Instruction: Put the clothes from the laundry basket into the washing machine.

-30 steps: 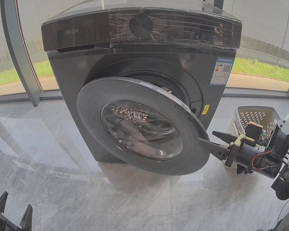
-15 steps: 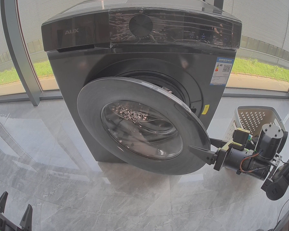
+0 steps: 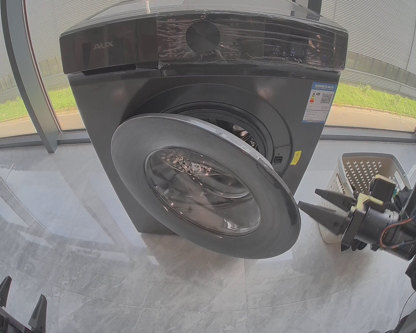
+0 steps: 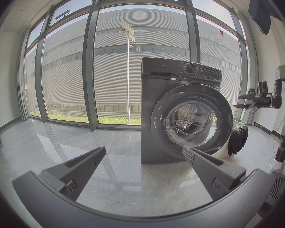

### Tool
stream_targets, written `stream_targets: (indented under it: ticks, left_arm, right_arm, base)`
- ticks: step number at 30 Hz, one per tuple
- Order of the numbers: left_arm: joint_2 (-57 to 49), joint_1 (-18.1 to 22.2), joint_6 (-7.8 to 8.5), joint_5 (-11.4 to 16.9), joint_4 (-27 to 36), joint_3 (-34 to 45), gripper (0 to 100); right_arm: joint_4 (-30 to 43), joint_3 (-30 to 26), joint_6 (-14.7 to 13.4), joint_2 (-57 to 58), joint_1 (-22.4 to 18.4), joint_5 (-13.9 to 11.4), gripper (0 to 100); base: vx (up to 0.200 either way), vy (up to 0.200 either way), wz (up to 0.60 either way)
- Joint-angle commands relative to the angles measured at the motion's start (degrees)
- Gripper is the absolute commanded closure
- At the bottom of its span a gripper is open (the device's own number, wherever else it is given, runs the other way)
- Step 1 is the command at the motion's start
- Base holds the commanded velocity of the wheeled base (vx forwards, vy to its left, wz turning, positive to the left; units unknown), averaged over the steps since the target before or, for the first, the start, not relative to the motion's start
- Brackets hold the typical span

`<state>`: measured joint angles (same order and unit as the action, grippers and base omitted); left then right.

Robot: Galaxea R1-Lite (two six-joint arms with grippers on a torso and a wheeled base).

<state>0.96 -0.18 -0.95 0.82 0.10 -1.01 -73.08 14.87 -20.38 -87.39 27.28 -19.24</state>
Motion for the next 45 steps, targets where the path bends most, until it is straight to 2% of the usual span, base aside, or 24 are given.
stream_targets:
  ticks: [1,4,6,7,9,10,11,14,17,19,21,29,34,36,40,45]
  left_arm:
    - [-1.0,0.0,-0.02,0.1,0.0,0.9,0]
    - [-1.0,0.0,-0.02,0.1,0.0,0.9,0]
    - [-1.0,0.0,-0.02,0.1,0.0,0.9,0]
    - [-1.0,0.0,-0.02,0.1,0.0,0.9,0]
    - [-1.0,0.0,-0.02,0.1,0.0,0.9,0]
    - [-1.0,0.0,-0.02,0.1,0.0,0.9,0]
    - [-1.0,0.0,-0.02,0.1,0.0,0.9,0]
    - [-1.0,0.0,-0.02,0.1,0.0,0.9,0]
    - [-1.0,0.0,-0.02,0.1,0.0,0.9,0]
    - [-1.0,0.0,-0.02,0.1,0.0,0.9,0]
    - [-1.0,0.0,-0.02,0.1,0.0,0.9,0]
    - [-1.0,0.0,-0.02,0.1,0.0,0.9,0]
    - [-1.0,0.0,-0.02,0.1,0.0,0.9,0]
    - [-1.0,0.0,-0.02,0.1,0.0,0.9,0]
    - [-1.0,0.0,-0.02,0.1,0.0,0.9,0]
    - [-1.0,0.0,-0.02,0.1,0.0,0.9,0]
  right_arm:
    - [1.2,5.1,-3.3,4.8,-3.7,0.2,0]
    - [2.4,6.4,-4.0,2.4,-6.5,0.4,0]
    - [4.3,6.8,-3.1,-2.6,-9.6,0.8,0]
    - [4.4,6.8,-3.0,-3.0,-9.7,0.8,0]
    - [4.2,7.1,-0.5,-8.9,-11.3,2.7,0]
    - [4.2,7.1,-0.5,-8.9,-11.3,2.7,0]
    - [3.6,7.7,1.0,-12.4,-11.6,4.6,0]
    - [0.7,7.3,2.9,-16.4,-11.3,7.2,0]
    - [-2.2,6.4,5.4,-20.4,-11.1,8.6,0]
    - [-3.9,6.0,8.1,-23.2,-11.1,9.1,0]
    - [-6.1,4.8,9.4,-25.4,-11.0,9.1,0]
    - [-15.1,-4.4,10.0,-27.7,-6.6,9.0,0]
    - [-15.2,-8.5,9.6,-25.6,-4.3,7.3,0]
    - [-15.2,-8.1,9.6,-25.4,-4.6,7.1,0]
    - [-15.2,-3.4,9.5,-27.7,-5.3,8.5,0]
    - [-15.2,3.4,9.6,-34.7,-4.5,13.2,0]
  base:
    - [0.0,0.0,0.0]
    - [0.0,0.0,0.0]
    - [0.0,0.0,0.0]
    - [0.0,0.0,0.0]
    - [0.0,0.0,0.0]
    - [0.0,0.0,0.0]
    - [0.0,0.0,0.0]
    - [0.0,0.0,0.0]
    - [-0.2,0.0,0.0]
    - [-0.2,0.0,0.0]
    - [-0.1,0.0,0.0]
    - [0.0,0.0,0.0]
    - [0.0,0.0,0.0]
    - [0.0,0.0,0.0]
    - [0.0,0.0,0.0]
    - [0.0,0.0,0.0]
